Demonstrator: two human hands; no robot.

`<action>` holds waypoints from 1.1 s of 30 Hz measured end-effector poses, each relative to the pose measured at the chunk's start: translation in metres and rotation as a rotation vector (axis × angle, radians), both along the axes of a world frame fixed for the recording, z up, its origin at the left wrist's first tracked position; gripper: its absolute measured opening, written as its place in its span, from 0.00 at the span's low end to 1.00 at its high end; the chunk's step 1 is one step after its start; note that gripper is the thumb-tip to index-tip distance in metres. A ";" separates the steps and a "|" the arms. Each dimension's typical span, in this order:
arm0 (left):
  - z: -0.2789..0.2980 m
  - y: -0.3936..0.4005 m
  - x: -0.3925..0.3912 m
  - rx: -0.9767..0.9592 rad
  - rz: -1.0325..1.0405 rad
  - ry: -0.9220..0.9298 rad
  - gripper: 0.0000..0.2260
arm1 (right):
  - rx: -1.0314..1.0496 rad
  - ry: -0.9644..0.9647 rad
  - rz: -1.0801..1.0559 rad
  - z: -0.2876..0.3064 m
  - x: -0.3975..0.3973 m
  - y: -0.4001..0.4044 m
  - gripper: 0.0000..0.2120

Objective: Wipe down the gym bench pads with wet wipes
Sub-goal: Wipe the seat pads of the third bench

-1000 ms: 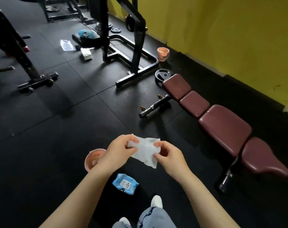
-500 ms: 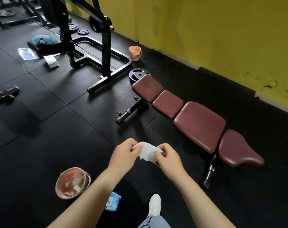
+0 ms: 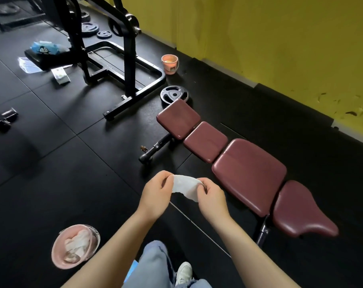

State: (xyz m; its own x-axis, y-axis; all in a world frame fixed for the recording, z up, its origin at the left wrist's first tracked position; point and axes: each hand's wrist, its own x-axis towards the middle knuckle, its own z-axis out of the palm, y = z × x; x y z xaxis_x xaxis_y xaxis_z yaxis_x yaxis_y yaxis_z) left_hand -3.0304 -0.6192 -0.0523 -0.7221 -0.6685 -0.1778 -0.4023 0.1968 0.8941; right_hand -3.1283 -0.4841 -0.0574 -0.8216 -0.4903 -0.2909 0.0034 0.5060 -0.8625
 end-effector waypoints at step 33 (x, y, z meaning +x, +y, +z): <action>-0.055 -0.271 -0.310 0.509 -0.173 0.027 0.08 | -0.051 -0.363 -0.011 -0.057 -0.299 -0.266 0.06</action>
State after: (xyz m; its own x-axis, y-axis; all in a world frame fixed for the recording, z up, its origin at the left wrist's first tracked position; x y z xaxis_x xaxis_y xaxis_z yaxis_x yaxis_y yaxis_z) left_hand -3.3405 -0.8900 -0.1072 -0.8231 -0.3734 -0.4279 -0.3776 -0.2029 0.9035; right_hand -3.4277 -0.7501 -0.1147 -0.6749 -0.5031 -0.5398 0.3192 0.4605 -0.8283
